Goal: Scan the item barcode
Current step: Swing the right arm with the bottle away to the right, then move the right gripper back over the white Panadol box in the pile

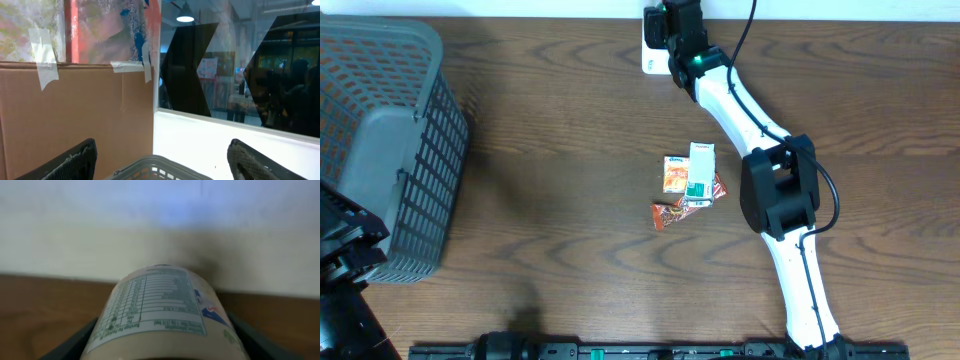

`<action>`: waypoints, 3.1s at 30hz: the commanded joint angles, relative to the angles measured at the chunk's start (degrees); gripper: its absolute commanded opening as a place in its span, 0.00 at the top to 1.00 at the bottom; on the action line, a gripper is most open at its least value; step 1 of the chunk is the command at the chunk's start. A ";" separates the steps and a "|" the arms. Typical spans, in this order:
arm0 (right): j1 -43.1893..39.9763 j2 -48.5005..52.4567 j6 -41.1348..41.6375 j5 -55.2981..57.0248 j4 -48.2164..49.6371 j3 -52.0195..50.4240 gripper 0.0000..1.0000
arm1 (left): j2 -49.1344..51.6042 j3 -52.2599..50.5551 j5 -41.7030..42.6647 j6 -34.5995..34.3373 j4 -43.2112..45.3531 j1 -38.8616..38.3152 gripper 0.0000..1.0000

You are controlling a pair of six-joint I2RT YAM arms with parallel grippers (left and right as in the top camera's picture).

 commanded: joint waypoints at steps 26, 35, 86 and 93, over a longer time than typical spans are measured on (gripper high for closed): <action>-40.83 -20.22 -0.79 0.39 -63.89 0.13 0.57 | -16.68 -0.55 12.15 -1.11 4.48 0.15 0.16; -51.54 -20.11 -0.83 -2.58 -60.92 -3.54 0.55 | -27.85 -7.17 15.45 4.35 7.98 0.13 0.16; -47.91 -20.37 -0.83 -24.17 -57.29 -5.53 0.01 | -28.28 -44.46 10.67 -6.67 5.14 0.13 0.16; -36.83 -20.26 -2.78 -38.53 -67.14 -5.95 0.01 | -28.28 -55.12 8.94 -17.94 15.17 0.13 0.16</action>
